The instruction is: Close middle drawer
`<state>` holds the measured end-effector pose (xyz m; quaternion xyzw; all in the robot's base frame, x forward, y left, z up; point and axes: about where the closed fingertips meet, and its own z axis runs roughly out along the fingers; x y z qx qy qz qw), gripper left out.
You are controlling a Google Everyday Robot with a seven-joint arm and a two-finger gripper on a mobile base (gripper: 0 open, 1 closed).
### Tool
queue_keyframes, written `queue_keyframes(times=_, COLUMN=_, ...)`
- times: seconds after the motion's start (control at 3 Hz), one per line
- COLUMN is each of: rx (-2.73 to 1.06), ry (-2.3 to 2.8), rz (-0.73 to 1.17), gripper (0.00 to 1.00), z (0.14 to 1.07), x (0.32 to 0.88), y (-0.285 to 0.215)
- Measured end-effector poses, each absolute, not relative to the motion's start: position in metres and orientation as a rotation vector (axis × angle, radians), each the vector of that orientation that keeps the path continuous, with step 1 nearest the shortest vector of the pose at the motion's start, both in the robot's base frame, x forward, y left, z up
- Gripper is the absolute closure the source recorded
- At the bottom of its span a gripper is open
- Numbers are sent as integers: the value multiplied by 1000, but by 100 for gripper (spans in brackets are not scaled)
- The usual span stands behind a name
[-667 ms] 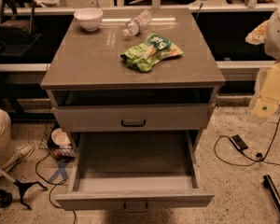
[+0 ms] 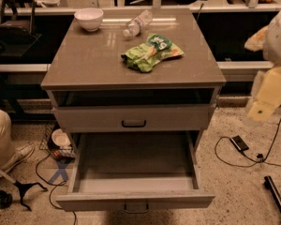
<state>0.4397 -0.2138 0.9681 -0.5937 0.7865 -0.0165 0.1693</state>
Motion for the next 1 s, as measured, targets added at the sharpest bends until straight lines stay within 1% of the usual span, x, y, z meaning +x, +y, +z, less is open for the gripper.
queue_keyframes(times=0.33, rx=-1594, ry=2293, rz=159, gripper=0, z=909, x=440, y=-194)
queue_keyframes(times=0.67, rx=-1490, ry=2357, rz=409, gripper=0, z=830, x=435, y=-156)
queue_keyframes(times=1.0, rx=-1435, ry=2433, rz=616, gripper=0, z=742, x=416, y=-107)
